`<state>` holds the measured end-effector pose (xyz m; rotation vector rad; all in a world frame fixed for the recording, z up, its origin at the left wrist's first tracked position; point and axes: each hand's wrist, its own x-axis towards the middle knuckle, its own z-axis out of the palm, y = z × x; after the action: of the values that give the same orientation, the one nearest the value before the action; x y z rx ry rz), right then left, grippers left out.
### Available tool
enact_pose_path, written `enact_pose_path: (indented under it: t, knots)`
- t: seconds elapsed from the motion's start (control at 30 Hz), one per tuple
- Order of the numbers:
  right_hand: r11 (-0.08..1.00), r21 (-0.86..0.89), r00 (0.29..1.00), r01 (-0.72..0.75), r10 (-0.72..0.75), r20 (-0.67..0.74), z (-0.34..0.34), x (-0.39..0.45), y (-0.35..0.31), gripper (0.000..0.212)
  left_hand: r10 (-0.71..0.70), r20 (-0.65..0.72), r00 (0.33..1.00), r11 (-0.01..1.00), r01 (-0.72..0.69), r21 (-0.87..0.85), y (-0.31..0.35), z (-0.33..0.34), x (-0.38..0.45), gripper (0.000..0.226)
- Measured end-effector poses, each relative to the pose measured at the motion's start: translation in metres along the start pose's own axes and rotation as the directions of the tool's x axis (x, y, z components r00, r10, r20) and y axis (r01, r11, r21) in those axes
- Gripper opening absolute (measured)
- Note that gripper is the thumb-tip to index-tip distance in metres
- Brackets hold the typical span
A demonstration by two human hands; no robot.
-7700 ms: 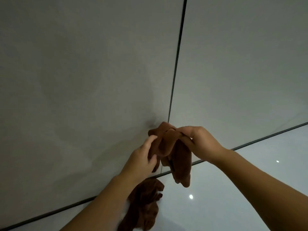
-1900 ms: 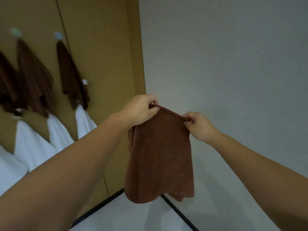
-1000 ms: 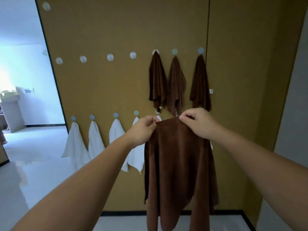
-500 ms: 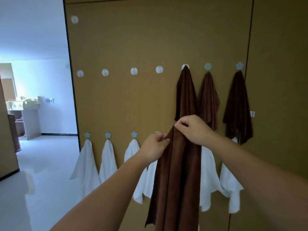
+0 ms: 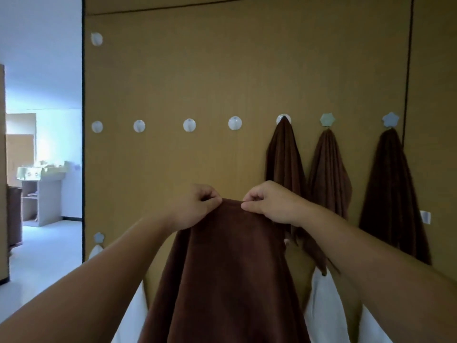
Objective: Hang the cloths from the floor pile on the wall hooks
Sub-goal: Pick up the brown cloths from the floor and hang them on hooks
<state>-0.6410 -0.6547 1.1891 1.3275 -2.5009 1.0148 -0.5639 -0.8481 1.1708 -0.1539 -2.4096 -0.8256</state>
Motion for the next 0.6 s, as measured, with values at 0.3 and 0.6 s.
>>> enact_pose_path:
  t: [0.3,0.6]
  knots:
    - [0.971,0.215,0.993,-0.102,0.112,-0.034,0.002,0.101,0.048,0.020,0.135,-0.075,0.988,0.982,-0.124,0.141,-0.050,-0.008,0.121,0.020]
    - [0.992,-0.108,0.846,-0.061,-0.006,-0.532,-0.015,0.207,0.046,0.023,0.319,-0.151,0.936,0.946,-0.305,0.109,-0.098,-0.041,0.238,0.016]
